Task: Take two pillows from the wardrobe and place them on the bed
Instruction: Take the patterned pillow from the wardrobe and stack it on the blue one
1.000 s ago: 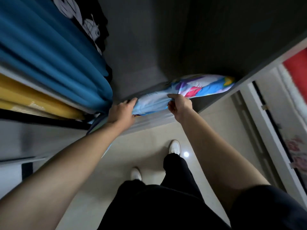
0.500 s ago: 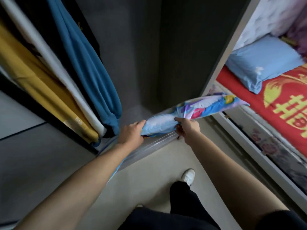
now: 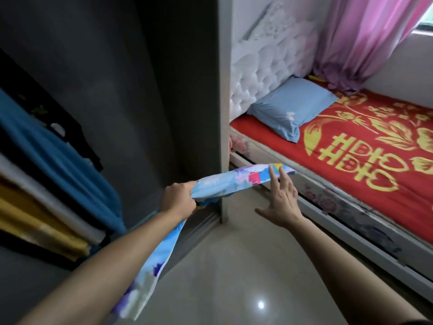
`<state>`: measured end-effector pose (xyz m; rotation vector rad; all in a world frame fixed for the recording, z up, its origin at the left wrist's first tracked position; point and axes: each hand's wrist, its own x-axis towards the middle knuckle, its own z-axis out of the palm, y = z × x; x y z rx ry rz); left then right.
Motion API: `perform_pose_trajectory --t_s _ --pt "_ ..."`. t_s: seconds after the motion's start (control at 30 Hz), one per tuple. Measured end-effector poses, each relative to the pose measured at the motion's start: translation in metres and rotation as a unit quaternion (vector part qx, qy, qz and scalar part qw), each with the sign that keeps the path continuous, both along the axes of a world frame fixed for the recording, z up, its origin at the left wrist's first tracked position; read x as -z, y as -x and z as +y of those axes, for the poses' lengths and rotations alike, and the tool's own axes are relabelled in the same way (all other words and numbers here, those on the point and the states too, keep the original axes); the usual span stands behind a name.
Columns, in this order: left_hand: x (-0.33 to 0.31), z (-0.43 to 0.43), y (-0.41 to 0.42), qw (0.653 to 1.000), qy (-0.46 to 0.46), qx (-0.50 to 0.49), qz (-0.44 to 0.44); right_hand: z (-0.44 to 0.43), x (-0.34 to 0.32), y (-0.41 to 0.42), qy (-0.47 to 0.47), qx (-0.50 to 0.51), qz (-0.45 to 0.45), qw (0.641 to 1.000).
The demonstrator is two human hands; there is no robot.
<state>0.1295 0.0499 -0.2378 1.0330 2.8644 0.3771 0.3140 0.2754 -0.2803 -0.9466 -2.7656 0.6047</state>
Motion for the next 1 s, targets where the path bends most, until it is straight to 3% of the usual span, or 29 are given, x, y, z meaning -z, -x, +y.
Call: perform_pose_trajectory --t_s 0.17,0.3,0.43,0.6,0.8,1.0 --pt "-0.017 0.095 -0.041 0.999 0.025 0.043 0.015 0.068 -0.001 -0.036 -0.035 -0.044 -0.022 0.998" --pt "-0.028 0.164 -0.084 0.994 -0.012 0.106 0.025 0.127 -0.001 -0.060 -0.041 -0.069 -0.046 0.996" --pt "-0.034 0.232 -0.113 0.987 -0.058 0.151 0.023 0.181 -0.014 -0.090 -0.129 0.027 0.026 0.991" --pt "-0.038 0.306 -0.125 0.979 -0.068 0.193 -0.004 0.246 -0.036 -0.121 -0.231 0.089 0.002 0.969" --pt "-0.037 0.386 -0.097 0.964 -0.058 0.261 0.000 0.309 -0.045 -0.110 -0.269 0.153 0.015 0.951" --pt "-0.035 0.471 -0.014 0.962 -0.082 0.262 0.013 0.384 -0.067 -0.048 -0.297 0.190 0.042 0.935"
